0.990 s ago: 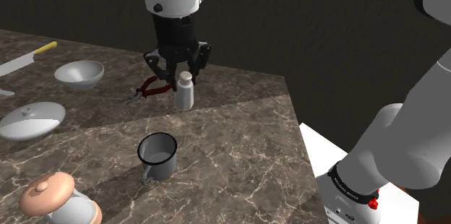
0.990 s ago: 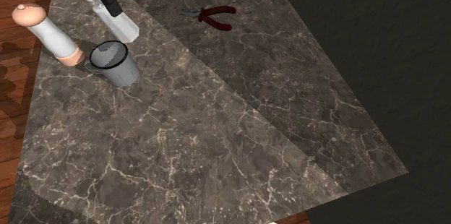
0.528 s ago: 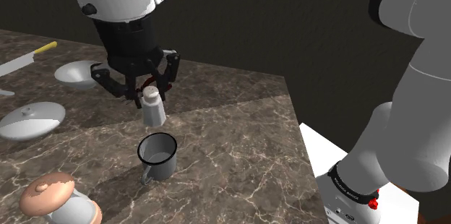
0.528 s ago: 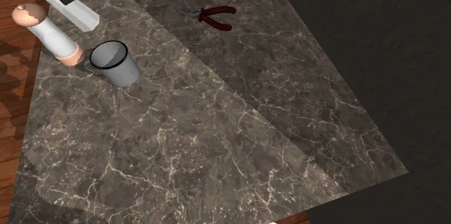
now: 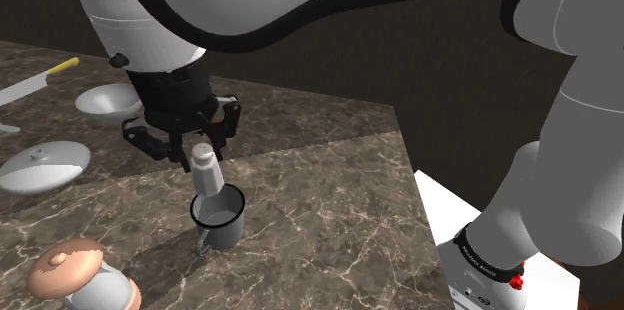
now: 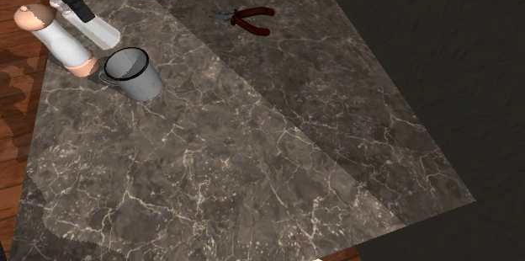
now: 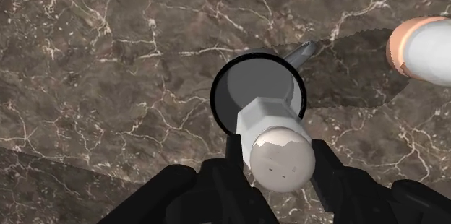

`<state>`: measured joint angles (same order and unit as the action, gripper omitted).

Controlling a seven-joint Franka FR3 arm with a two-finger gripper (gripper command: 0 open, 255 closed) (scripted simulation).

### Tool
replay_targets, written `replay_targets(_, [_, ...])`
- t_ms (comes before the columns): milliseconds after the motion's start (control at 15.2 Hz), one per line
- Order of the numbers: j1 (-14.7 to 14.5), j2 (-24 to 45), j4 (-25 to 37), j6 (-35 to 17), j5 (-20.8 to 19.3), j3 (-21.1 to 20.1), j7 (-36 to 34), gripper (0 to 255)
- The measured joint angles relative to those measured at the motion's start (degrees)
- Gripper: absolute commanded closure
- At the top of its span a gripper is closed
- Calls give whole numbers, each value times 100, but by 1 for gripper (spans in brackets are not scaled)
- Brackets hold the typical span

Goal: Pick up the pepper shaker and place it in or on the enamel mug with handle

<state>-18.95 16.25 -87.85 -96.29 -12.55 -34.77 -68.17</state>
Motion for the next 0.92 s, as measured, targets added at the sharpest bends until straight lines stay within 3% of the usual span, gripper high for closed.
replay_targets(924, [45,69,-714,-813,-87,41,-108,255])
